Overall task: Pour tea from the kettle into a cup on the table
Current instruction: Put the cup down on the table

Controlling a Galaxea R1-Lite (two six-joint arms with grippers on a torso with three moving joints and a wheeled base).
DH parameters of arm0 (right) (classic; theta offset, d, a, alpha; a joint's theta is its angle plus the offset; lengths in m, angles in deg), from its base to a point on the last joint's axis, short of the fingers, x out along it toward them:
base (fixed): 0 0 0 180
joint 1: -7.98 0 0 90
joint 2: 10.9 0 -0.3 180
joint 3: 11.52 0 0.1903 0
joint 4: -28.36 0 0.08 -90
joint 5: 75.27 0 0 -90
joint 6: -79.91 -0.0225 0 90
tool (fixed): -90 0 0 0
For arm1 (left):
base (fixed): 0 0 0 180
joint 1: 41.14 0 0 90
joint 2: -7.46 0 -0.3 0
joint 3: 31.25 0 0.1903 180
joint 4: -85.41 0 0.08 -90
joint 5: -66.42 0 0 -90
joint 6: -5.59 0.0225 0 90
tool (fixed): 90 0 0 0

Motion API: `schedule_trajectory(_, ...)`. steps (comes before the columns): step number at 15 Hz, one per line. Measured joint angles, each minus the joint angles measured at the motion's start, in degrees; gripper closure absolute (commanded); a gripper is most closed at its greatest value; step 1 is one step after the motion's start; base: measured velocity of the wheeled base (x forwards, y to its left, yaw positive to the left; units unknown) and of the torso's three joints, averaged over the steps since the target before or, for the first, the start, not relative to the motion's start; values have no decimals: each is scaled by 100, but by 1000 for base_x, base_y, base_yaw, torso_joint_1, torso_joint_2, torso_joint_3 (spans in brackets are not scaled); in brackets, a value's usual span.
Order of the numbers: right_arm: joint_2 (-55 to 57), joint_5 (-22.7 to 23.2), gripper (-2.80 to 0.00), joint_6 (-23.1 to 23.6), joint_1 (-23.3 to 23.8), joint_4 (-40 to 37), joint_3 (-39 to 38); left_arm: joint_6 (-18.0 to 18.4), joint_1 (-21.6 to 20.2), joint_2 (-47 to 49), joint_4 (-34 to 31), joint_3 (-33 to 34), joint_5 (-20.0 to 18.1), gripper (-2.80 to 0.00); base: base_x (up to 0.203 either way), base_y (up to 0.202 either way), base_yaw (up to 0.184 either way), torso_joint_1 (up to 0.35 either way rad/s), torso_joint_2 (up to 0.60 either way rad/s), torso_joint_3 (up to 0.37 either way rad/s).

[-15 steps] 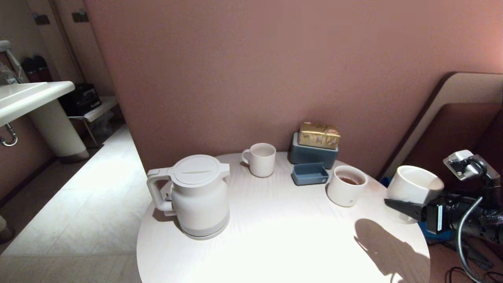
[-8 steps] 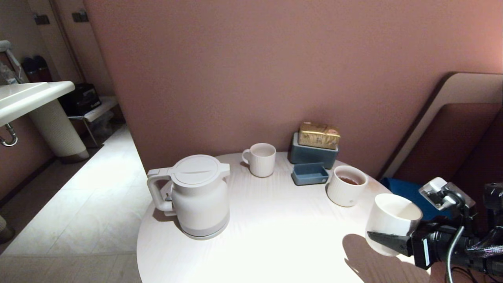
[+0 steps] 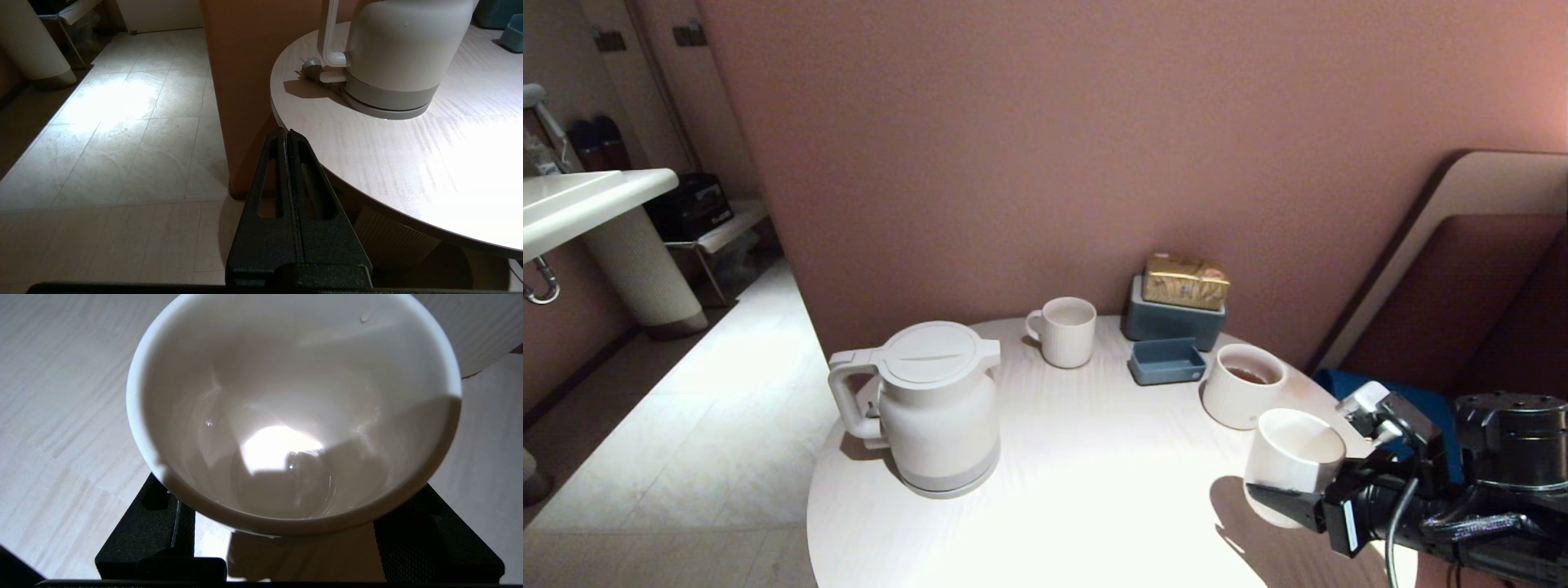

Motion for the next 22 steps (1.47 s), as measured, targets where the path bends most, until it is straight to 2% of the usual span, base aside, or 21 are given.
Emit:
schedule_trajectory(4, 825, -159, 0, -48, -196, 1263, -308, 2, 0, 0, 2, 0, -2, 0, 0, 0, 0, 0, 0, 0)
schedule_trajectory(17, 1934, -237, 0, -47, -291, 2220, -472, 2, 0, 0, 2, 0, 1, 0, 0, 0, 0, 0, 0, 0)
schedule_trajectory(22, 2059, -301, 0, -42, -297, 2241, -388, 4, 1, 0, 2, 0, -2, 0, 0, 0, 0, 0, 0, 0)
